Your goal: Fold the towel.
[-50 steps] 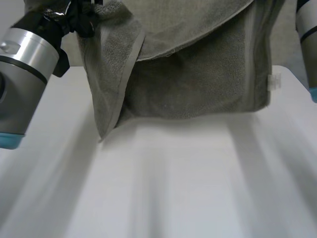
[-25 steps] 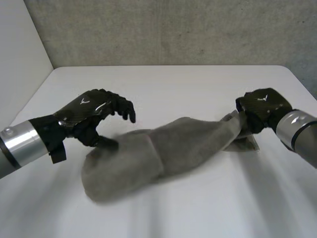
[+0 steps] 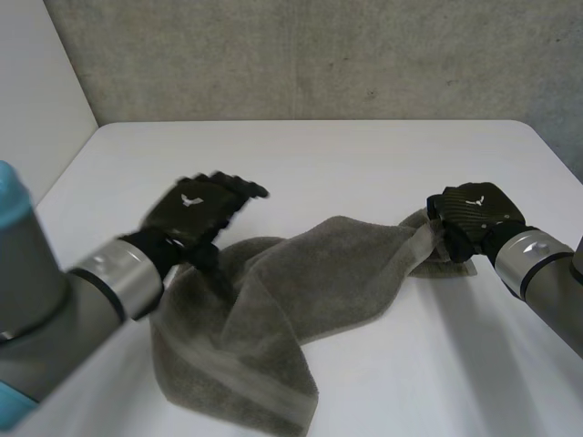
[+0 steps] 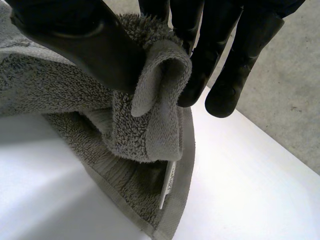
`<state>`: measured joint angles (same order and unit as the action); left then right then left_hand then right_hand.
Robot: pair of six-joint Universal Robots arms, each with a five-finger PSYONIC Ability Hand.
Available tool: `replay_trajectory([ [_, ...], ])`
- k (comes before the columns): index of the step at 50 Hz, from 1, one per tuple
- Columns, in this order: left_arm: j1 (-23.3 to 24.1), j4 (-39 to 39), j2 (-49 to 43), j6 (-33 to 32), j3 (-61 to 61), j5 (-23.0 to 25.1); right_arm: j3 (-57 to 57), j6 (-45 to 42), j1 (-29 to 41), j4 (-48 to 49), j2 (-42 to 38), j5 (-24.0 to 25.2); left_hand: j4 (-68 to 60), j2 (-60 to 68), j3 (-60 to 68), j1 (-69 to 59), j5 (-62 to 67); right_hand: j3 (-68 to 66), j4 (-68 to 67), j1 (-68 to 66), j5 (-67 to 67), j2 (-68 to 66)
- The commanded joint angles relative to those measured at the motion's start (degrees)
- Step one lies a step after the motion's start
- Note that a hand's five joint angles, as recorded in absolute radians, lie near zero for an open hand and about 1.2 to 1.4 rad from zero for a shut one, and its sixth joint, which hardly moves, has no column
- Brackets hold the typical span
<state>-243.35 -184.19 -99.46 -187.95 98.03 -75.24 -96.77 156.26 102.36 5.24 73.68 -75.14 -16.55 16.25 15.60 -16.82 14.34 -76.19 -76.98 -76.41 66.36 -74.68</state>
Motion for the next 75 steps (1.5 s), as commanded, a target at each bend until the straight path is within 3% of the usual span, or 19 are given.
replay_trajectory([
  [1,12.7,-4.0,-3.8,8.5,-0.2,-12.6,-0.6,0.1,0.0,0.3,-0.1,0.0,4.2,-3.8,-3.2,4.4,-11.9,-3.8,-3.0,-3.6,3.6,-5.3],
  [5,19.4,-5.8,-8.3,10.0,-1.5,-21.5,-1.2,0.1,0.0,1.0,-0.1,0.0,4.2,-3.8,-3.2,4.4,-11.9,-3.8,-3.0,-3.6,3.6,-5.3],
  [11,24.1,-5.4,-14.8,9.7,-3.0,-29.8,-2.0,0.1,0.0,1.3,-0.3,0.0,4.0,-3.7,-3.0,4.3,-11.8,-3.8,-3.0,-3.6,3.6,-5.3],
  [25,24.5,-5.3,-19.4,9.7,-2.5,-35.0,-2.4,0.0,0.0,2.0,-0.6,0.0,2.8,-2.5,-1.8,3.1,-10.6,-3.8,-3.0,-3.6,3.6,-5.3],
  [28,24.4,-5.3,-19.4,9.7,-2.2,-36.6,-2.4,0.0,0.0,2.1,-1.2,0.0,-2.4,2.7,3.4,-2.1,-5.4,-3.8,-3.0,-3.6,3.6,-5.3],
  [30,24.4,-5.5,-19.4,9.5,-2.0,-38.7,-2.3,0.0,0.0,2.1,-1.3,0.0,-16.0,16.3,16.9,-15.7,8.2,-3.8,-3.0,-3.6,3.6,-5.3],
  [31,24.4,-5.5,-19.4,9.5,-2.0,-38.8,-2.3,0.0,0.0,2.1,-1.3,0.0,-16.0,16.3,17.0,-15.8,8.2,-3.8,-3.0,-3.6,3.6,-5.3],
  [33,24.3,-5.6,-20.0,9.5,-2.0,-40.3,-2.3,-0.1,-0.1,2.7,-1.3,0.0,-34.3,34.6,35.2,-34.0,26.5,-3.8,-3.0,-3.6,3.6,-5.3],
  [39,22.1,-5.6,-21.1,8.7,-2.0,-41.0,-2.1,-0.1,-0.4,3.2,-1.2,-0.2,-57.5,57.8,58.5,-57.2,49.7,-3.8,-3.0,-3.6,3.6,-5.3],
  [45,20.0,-5.5,-20.8,6.8,-2.1,-40.9,-1.7,0.4,-0.8,4.9,-0.5,-1.6,-63.4,63.8,64.4,-63.2,55.7,-3.8,-3.0,-3.6,3.6,-5.3],
  [51,14.2,-5.5,-17.1,2.5,-3.6,-39.4,-0.7,1.1,-0.8,10.8,4.4,-4.9,-63.4,63.8,64.4,-63.2,55.7,-3.8,-3.0,-3.6,3.6,-5.3],
  [53,9.8,-5.7,-13.1,-0.3,-6.2,-36.1,0.7,2.5,-0.7,14.0,6.7,-6.3,-63.4,63.8,64.4,-63.2,55.7,-3.8,-3.0,-3.6,3.6,-5.3],
  [54,9.7,-5.7,-13.1,-0.3,-6.2,-36.1,0.7,2.6,-0.7,14.0,6.7,-6.3,-63.4,63.8,64.4,-63.2,55.7,-3.8,-3.0,-3.6,3.6,-5.3],
  [56,7.2,-5.9,-11.6,-1.6,-8.0,-33.4,1.9,4.1,-0.7,15.9,7.3,-6.6,-63.4,63.8,64.4,-63.2,55.7,-3.8,-3.0,-3.6,3.6,-5.3],
  [58,1.9,-6.2,-9.6,-3.4,-14.3,-26.7,5.6,8.7,-0.6,20.7,7.4,-6.7,-63.4,63.8,64.4,-63.2,55.7,-3.8,-3.0,-3.6,3.6,-5.3],
  [59,1.8,-6.2,-9.6,-3.4,-14.4,-26.6,5.6,8.7,-0.6,20.7,7.4,-6.7,-63.4,63.8,64.4,-63.2,55.7,-3.8,-3.0,-3.6,3.6,-5.3],
  [61,-1.8,-6.4,-9.2,-3.0,-24.3,-19.8,12.4,11.9,-0.1,25.1,6.7,-7.1,-63.4,63.8,64.4,-63.2,55.7,-3.8,-3.0,-3.6,3.6,-5.3],
  [68,-3.2,-10.1,-7.1,-0.4,-33.7,-10.4,21.7,13.4,0.0,28.7,4.3,-7.2,-63.4,63.8,64.4,-63.2,55.7,-3.8,-3.0,-3.6,3.6,-5.3],
  [75,-3.5,-11.5,-4.0,4.6,-24.8,-7.6,20.6,13.4,0.6,20.5,3.5,-5.0,-63.4,63.8,64.4,-63.2,55.7,-3.8,-3.0,-3.6,3.6,-5.3],
])
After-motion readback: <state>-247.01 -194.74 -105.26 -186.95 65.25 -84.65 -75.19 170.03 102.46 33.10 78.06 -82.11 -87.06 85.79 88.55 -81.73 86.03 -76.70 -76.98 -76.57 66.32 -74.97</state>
